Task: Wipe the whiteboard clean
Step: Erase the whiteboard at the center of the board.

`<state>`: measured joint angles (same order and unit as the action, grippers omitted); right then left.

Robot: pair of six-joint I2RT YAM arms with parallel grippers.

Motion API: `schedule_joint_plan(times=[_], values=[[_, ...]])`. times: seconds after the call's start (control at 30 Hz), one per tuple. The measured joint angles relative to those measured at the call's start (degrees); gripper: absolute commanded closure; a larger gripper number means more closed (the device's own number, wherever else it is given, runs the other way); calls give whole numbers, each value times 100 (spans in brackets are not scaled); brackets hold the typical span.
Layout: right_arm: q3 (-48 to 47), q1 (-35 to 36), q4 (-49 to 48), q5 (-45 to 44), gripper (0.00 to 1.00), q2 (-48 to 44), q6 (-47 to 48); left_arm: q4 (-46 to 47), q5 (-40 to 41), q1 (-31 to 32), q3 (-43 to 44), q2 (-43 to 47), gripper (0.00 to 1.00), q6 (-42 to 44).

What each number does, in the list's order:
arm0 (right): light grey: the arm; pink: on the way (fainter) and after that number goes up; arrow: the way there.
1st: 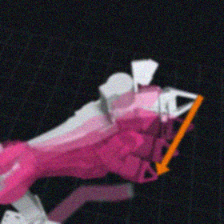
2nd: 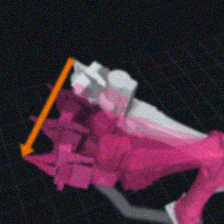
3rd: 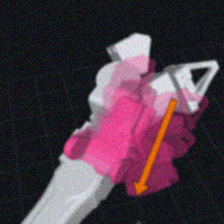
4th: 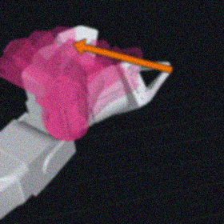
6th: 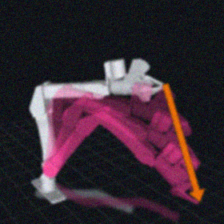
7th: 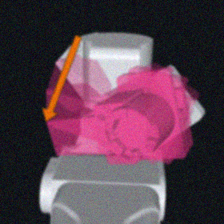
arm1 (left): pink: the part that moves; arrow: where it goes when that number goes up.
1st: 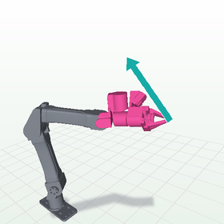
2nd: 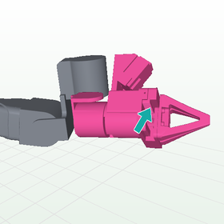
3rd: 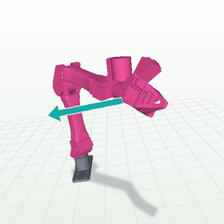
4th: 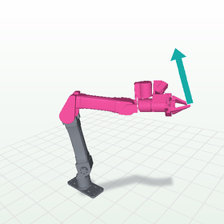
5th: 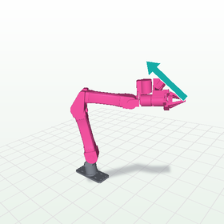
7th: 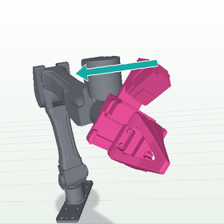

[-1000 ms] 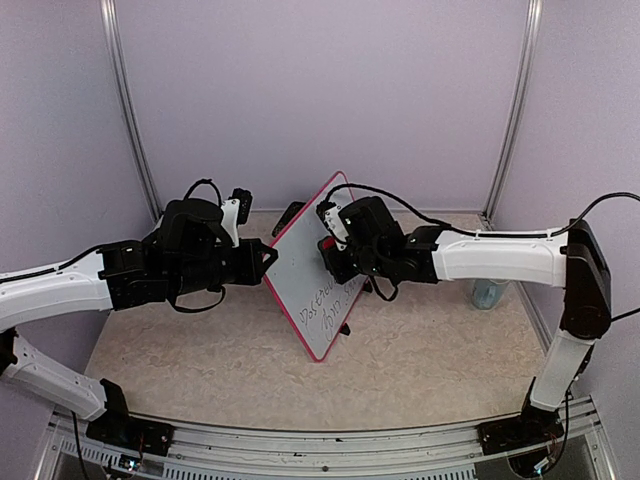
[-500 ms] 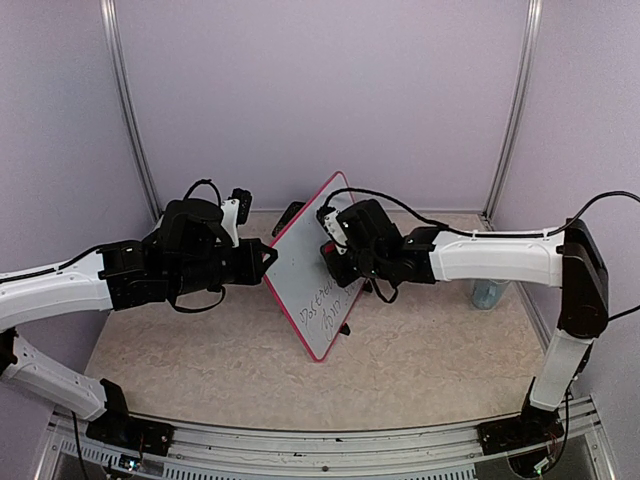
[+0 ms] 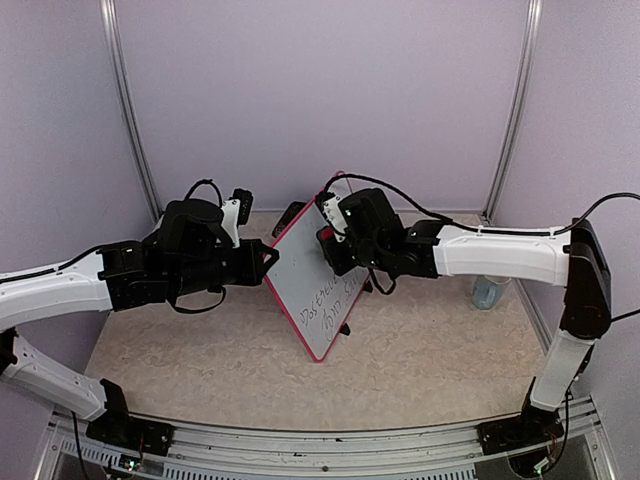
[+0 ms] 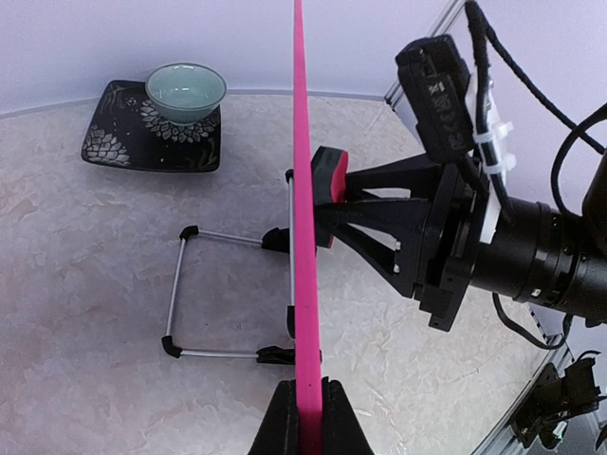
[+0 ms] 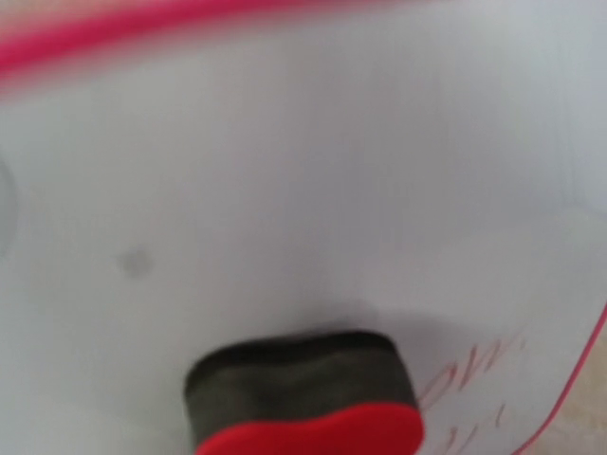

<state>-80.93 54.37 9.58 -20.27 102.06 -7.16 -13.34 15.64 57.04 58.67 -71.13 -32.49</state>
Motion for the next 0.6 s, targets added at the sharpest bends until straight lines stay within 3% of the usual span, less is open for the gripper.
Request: schedule_joint_plan(times=[0.23, 0.6], values=[[485, -2, -39, -39, 75, 48, -177, -17, 33, 0, -2, 4, 100, -24], [306, 13, 90, 15, 75, 22, -140, -24, 31, 0, -2, 11, 100, -24]])
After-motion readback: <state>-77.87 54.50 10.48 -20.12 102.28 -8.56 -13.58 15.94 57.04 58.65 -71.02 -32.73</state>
